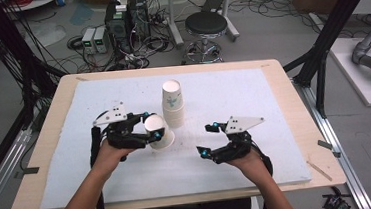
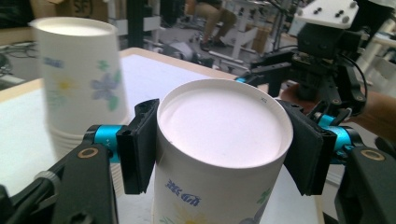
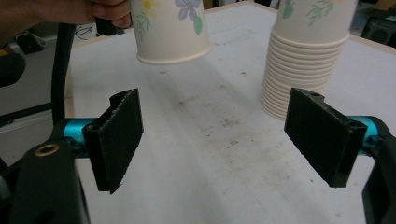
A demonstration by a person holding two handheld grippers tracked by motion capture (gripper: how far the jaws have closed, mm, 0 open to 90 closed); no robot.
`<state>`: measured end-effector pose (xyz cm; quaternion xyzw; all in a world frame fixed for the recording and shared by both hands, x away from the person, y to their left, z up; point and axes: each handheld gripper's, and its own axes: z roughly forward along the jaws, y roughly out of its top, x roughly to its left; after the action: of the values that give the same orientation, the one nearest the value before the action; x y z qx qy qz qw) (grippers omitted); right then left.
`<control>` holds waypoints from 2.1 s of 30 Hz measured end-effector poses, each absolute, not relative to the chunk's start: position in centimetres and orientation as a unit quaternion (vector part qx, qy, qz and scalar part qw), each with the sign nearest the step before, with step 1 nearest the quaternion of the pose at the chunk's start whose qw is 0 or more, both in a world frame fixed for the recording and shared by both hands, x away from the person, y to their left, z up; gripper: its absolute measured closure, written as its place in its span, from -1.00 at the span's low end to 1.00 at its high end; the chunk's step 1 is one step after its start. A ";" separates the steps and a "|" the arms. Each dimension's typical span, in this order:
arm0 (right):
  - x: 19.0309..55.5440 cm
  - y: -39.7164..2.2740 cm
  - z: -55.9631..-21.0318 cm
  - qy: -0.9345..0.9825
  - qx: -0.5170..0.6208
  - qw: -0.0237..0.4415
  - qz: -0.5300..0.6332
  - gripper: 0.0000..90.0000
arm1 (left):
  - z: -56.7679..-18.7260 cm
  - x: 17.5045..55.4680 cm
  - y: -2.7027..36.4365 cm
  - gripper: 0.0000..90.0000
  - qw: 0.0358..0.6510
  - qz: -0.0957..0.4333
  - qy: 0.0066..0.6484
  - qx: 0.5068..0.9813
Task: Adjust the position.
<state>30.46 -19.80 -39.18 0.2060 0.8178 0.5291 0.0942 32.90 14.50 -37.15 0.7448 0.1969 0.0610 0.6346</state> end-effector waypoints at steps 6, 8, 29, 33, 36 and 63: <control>30.1 -18.6 -39.4 0.822 0.185 0.081 0.532 -0.56 | -37.5 32.1 12.5 -0.23 0.636 0.038 0.165 0.753; 30.1 -18.5 -39.4 0.823 0.182 0.079 0.532 -0.56 | -37.6 31.9 12.1 -0.23 0.638 0.033 0.163 0.752; 29.6 -16.8 -40.1 0.826 0.139 0.030 0.546 -0.56 | -38.1 31.3 8.4 -0.23 0.647 -0.020 0.117 0.753; 29.7 -16.5 -40.4 0.826 0.135 0.028 0.547 -0.55 | -38.1 31.2 8.2 -0.23 0.650 -0.028 0.114 0.751; 29.8 -16.6 -40.6 0.823 0.130 0.017 0.552 -0.43 | -38.1 31.2 8.3 -0.22 0.656 -0.032 0.112 0.746; 30.3 -15.2 -38.9 0.905 0.073 0.044 0.417 -0.23 | -36.4 31.0 9.6 -0.66 0.560 0.002 0.082 0.824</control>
<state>30.26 -15.23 -38.93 0.0733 0.9050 0.4167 0.0435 31.03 9.65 -36.45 0.8241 0.0820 0.0020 0.5604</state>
